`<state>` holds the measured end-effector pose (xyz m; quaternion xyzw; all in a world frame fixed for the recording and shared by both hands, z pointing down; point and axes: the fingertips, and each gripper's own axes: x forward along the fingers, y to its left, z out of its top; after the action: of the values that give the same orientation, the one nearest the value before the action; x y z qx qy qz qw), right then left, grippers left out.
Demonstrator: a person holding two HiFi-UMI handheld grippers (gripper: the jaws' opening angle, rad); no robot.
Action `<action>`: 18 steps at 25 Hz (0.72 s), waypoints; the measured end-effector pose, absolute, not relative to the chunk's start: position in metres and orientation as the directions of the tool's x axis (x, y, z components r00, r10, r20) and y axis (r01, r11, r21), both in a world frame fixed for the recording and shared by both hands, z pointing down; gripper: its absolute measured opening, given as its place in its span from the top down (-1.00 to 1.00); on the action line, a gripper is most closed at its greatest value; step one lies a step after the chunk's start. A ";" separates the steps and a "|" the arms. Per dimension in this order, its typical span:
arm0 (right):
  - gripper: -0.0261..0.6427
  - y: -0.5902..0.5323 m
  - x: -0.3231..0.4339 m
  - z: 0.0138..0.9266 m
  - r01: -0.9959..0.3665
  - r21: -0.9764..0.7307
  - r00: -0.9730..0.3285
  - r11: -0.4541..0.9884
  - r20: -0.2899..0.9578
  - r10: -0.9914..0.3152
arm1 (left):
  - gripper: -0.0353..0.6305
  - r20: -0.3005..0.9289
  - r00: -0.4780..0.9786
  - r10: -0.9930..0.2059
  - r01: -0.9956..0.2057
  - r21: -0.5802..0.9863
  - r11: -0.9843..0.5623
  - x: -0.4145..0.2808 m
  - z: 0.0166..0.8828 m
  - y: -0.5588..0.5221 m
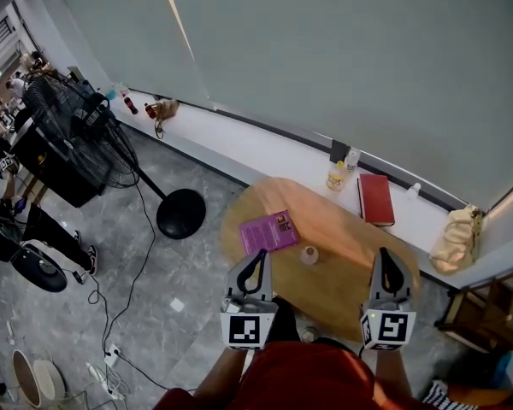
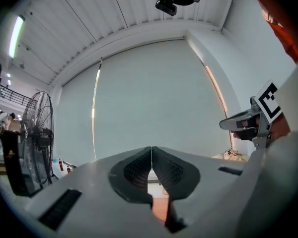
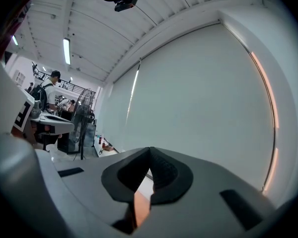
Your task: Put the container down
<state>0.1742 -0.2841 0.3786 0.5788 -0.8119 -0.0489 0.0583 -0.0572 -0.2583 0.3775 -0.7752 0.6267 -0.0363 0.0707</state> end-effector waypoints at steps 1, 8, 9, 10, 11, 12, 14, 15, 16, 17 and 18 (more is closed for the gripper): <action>0.93 -0.283 0.173 0.380 -0.932 0.149 -0.328 0.331 0.042 -0.944 | 0.87 -0.034 0.214 -0.976 -0.966 -0.157 -0.206 -0.057 0.378 -0.257; 0.93 -0.278 0.179 0.386 -0.933 0.142 -0.330 0.332 0.037 -0.943 | 0.87 -0.013 0.216 -0.976 -0.966 -0.148 -0.212 -0.053 0.386 -0.255; 0.93 -0.277 0.182 0.386 -0.934 0.143 -0.324 0.327 0.041 -0.945 | 0.87 -0.007 0.219 -0.976 -0.966 -0.143 -0.215 -0.052 0.387 -0.255; 0.93 -0.276 0.183 0.386 -0.936 0.142 -0.319 0.322 0.046 -0.947 | 0.87 -0.008 0.221 -0.975 -0.967 -0.134 -0.217 -0.050 0.387 -0.255; 0.93 -0.276 0.184 0.387 -0.937 0.141 -0.315 0.319 0.050 -0.948 | 0.87 -0.013 0.222 -0.975 -0.968 -0.124 -0.218 -0.050 0.387 -0.255; 0.93 -0.275 0.184 0.387 -0.938 0.139 -0.313 0.318 0.055 -0.948 | 0.87 -0.015 0.223 -0.975 -0.968 -0.119 -0.219 -0.049 0.387 -0.256; 0.93 -0.273 0.184 0.389 -0.939 0.133 -0.312 0.317 0.062 -0.948 | 0.87 -0.019 0.224 -0.974 -0.969 -0.109 -0.220 -0.049 0.387 -0.255; 0.93 -0.272 0.184 0.391 -0.940 0.127 -0.311 0.317 0.065 -0.948 | 0.87 -0.021 0.224 -0.974 -0.970 -0.104 -0.221 -0.049 0.388 -0.255; 0.93 -0.271 0.183 0.394 -0.940 0.122 -0.312 0.318 0.069 -0.948 | 0.87 -0.023 0.225 -0.974 -0.969 -0.107 -0.222 -0.049 0.388 -0.254; 0.93 -0.270 0.183 0.395 -0.939 0.123 -0.313 0.320 0.073 -0.947 | 0.87 -0.026 0.229 -0.973 -0.968 -0.116 -0.224 -0.049 0.388 -0.253; 0.93 -0.269 0.182 0.394 -0.937 0.129 -0.316 0.324 0.075 -0.946 | 0.87 -0.030 0.233 -0.972 -0.965 -0.129 -0.227 -0.049 0.387 -0.252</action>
<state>0.1816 -0.2693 0.3941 0.5807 -0.8107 -0.0306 0.0682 -0.0486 -0.2520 0.3870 -0.7827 0.6188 -0.0283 0.0603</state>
